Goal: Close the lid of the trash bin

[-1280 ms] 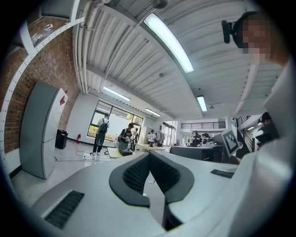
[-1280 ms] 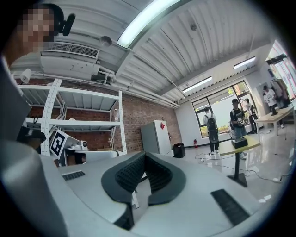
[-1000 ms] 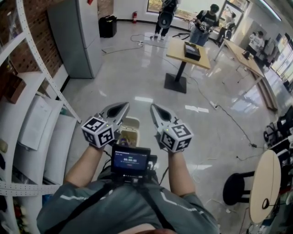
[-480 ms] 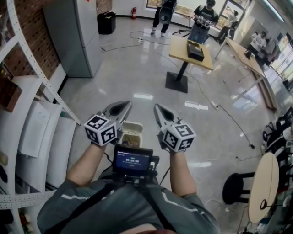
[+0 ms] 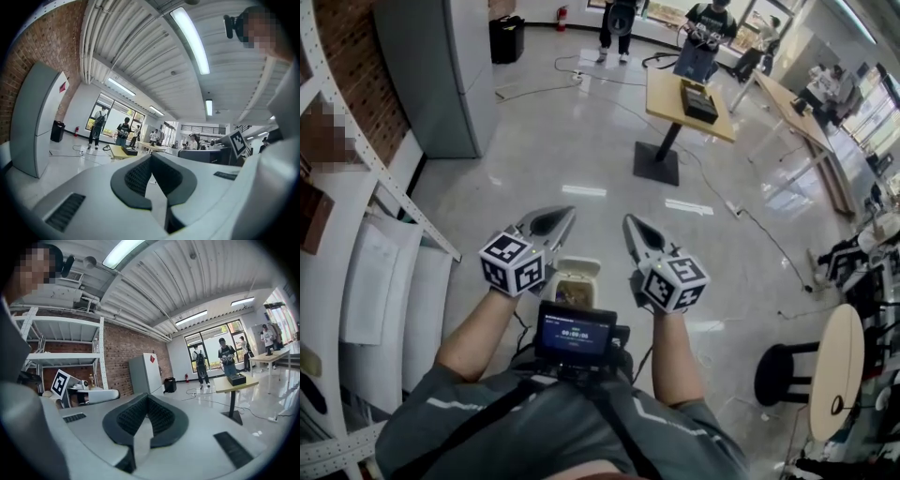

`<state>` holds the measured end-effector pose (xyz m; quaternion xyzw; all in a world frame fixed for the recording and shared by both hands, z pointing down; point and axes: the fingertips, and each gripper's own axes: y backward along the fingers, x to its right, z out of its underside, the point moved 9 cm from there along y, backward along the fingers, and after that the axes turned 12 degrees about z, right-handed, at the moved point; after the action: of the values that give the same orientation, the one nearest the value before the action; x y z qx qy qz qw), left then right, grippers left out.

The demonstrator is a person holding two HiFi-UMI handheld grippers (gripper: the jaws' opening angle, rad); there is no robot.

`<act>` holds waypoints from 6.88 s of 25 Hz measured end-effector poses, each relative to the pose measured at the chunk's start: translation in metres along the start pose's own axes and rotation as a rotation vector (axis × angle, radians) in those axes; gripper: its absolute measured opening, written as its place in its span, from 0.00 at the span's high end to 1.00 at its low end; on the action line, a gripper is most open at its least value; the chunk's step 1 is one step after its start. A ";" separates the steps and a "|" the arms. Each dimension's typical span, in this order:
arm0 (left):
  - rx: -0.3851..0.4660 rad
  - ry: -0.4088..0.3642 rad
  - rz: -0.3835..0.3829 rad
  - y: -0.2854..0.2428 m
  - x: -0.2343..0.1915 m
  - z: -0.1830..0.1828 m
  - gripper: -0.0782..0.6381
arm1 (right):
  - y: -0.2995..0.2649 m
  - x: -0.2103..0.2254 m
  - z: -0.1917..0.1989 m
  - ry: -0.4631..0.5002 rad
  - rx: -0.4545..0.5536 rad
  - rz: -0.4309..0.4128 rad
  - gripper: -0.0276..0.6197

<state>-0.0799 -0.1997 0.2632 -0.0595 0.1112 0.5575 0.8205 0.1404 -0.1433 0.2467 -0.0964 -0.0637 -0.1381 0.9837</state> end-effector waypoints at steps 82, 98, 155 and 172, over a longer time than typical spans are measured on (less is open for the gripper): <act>-0.823 0.542 -0.210 -0.032 -0.115 0.374 0.90 | -0.124 0.080 0.392 -0.149 -0.865 0.071 0.95; -0.966 0.550 -0.149 0.008 -0.037 0.433 0.90 | -0.050 0.053 0.449 -0.099 -1.024 0.087 0.95; -1.196 0.660 -0.174 0.055 0.002 0.577 0.90 | -0.010 0.023 0.584 -0.250 -1.331 0.136 0.95; -1.176 0.672 -0.200 0.049 0.002 0.577 0.90 | -0.010 0.026 0.583 -0.272 -1.332 0.178 0.95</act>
<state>-0.0573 -0.0518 0.8231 -0.6751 0.0326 0.3982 0.6202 0.1050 -0.0384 0.8194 -0.7023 -0.0801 -0.0531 0.7054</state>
